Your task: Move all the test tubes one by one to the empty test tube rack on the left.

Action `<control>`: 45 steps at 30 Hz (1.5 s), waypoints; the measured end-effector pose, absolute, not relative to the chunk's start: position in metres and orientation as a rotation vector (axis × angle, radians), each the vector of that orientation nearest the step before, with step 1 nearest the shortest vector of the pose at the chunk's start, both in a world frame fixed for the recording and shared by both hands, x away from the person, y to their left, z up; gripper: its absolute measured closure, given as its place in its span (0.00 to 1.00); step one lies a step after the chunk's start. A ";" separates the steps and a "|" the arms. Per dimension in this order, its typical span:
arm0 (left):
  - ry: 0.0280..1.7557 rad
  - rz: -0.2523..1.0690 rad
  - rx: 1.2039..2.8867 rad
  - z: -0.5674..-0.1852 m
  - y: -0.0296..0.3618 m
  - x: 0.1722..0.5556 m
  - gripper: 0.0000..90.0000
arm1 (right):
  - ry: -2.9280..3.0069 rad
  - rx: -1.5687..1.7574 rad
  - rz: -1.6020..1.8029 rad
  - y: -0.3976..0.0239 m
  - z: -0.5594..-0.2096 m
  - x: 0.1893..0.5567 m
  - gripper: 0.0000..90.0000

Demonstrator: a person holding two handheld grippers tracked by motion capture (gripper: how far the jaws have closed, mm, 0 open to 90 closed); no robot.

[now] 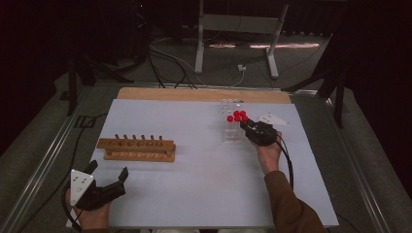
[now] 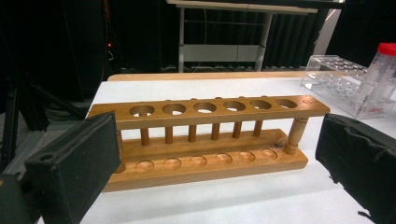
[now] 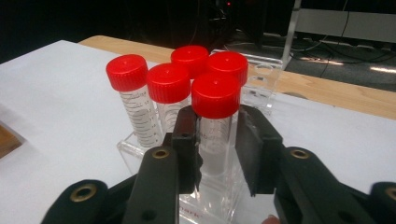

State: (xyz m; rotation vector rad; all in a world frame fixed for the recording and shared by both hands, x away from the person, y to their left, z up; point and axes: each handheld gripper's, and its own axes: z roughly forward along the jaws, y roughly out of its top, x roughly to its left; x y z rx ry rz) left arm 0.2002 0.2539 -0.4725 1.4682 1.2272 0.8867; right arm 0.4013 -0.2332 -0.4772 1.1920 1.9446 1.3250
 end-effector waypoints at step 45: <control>1.166 0.807 1.519 -0.453 0.227 0.219 0.01 | 1.888 1.058 1.500 -0.239 -0.420 0.365 0.83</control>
